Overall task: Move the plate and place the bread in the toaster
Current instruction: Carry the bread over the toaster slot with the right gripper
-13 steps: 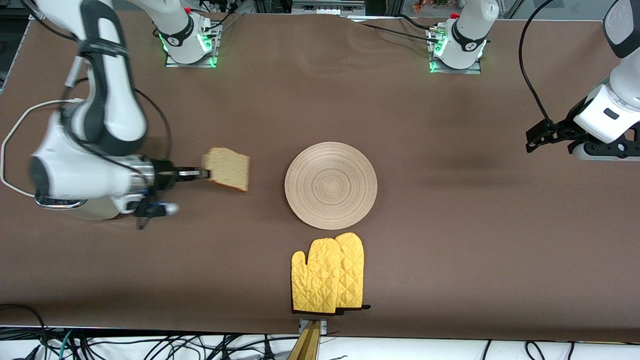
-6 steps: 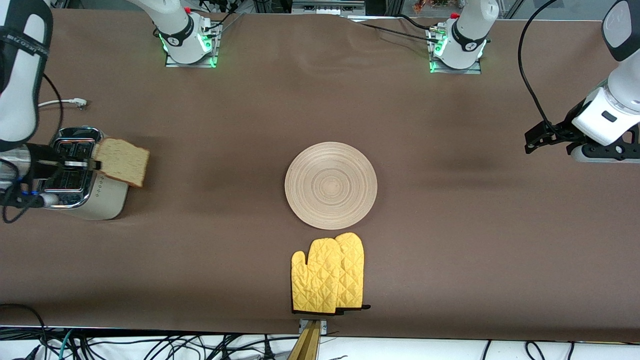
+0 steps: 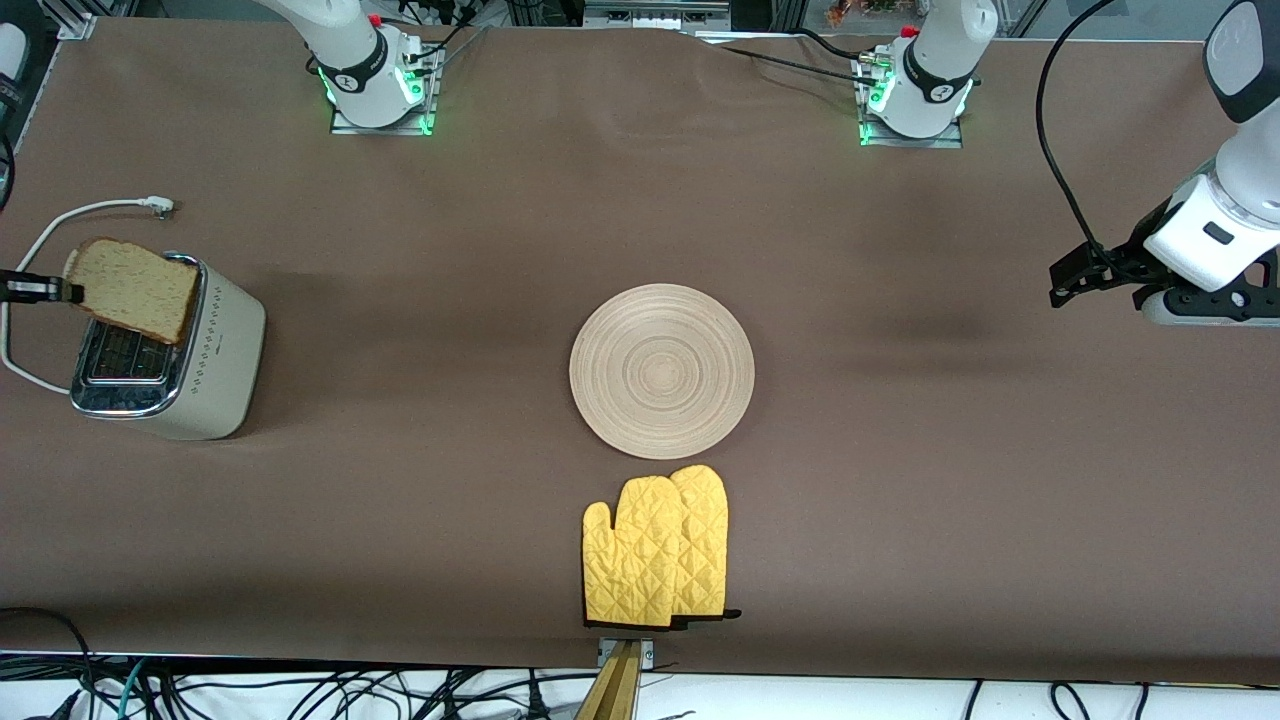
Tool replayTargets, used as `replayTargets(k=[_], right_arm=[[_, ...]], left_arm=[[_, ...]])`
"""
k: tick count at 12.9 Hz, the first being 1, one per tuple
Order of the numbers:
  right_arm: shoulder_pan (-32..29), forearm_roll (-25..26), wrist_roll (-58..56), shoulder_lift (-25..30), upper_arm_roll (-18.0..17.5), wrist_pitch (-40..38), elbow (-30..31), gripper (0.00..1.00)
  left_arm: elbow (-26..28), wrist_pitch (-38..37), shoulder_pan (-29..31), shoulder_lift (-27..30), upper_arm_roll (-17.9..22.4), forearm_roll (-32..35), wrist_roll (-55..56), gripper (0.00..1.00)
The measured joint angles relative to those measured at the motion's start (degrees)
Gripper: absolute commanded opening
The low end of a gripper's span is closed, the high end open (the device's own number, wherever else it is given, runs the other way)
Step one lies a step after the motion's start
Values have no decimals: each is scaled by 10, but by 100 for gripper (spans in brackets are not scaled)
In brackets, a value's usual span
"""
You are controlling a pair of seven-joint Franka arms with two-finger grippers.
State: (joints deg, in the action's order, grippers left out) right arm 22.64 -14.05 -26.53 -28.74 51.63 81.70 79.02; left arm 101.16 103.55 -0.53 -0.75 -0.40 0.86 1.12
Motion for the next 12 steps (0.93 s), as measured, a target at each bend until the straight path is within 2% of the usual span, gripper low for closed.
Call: replayTargets(k=[5,12], right_arm=[[2,18,-19,-6,8,1,-10,0],[2,18,-19,-57,6,48,-10,0]], left_arm=[[0,-1,0,-1,0,0,0,100],[-1,-1,1,-2,1,0,0,100]])
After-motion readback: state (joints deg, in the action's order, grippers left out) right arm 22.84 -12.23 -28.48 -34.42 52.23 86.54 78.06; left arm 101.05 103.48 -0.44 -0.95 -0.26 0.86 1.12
